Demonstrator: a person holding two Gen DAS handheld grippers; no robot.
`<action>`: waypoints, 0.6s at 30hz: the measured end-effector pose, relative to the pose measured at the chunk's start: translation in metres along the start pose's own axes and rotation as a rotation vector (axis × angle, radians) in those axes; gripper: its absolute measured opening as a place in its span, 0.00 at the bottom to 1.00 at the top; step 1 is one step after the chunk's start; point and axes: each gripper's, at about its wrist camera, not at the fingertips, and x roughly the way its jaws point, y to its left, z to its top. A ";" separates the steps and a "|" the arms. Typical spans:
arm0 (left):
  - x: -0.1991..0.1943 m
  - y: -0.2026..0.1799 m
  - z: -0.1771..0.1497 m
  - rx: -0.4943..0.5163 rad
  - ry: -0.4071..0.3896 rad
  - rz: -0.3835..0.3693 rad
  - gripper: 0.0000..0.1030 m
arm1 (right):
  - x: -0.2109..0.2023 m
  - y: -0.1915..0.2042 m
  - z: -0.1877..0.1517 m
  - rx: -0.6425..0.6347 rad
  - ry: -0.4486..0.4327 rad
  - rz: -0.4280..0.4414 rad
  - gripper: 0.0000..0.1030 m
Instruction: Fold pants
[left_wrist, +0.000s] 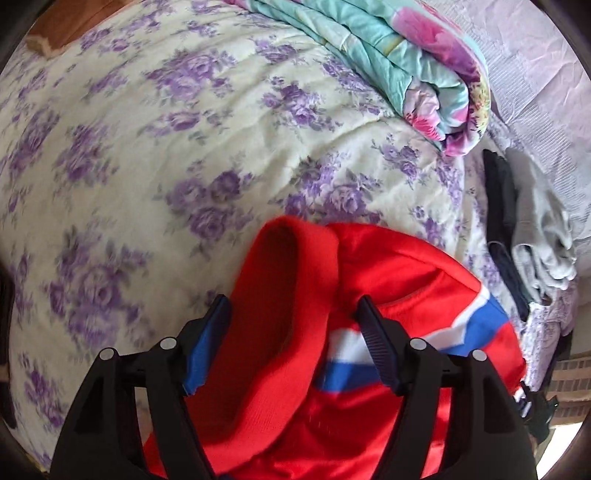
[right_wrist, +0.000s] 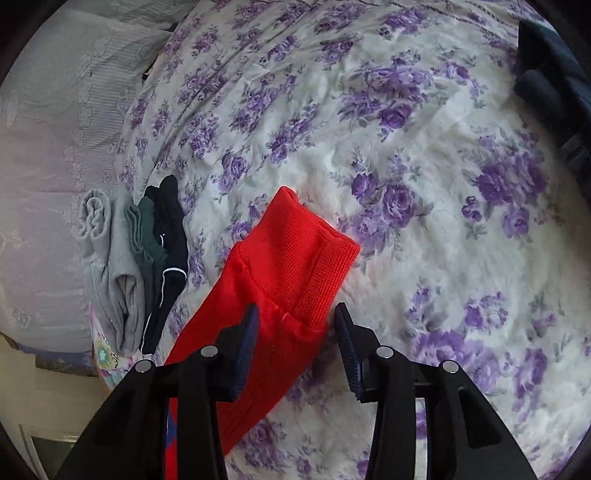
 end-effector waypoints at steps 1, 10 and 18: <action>0.002 -0.003 0.002 0.007 0.002 0.009 0.66 | 0.001 0.003 -0.001 -0.029 -0.009 -0.015 0.23; -0.001 -0.040 0.004 0.145 -0.036 -0.113 0.43 | -0.058 -0.038 -0.015 -0.092 -0.101 -0.093 0.13; -0.001 -0.058 0.009 0.216 -0.034 -0.009 0.55 | -0.104 -0.037 -0.019 -0.129 -0.245 -0.210 0.25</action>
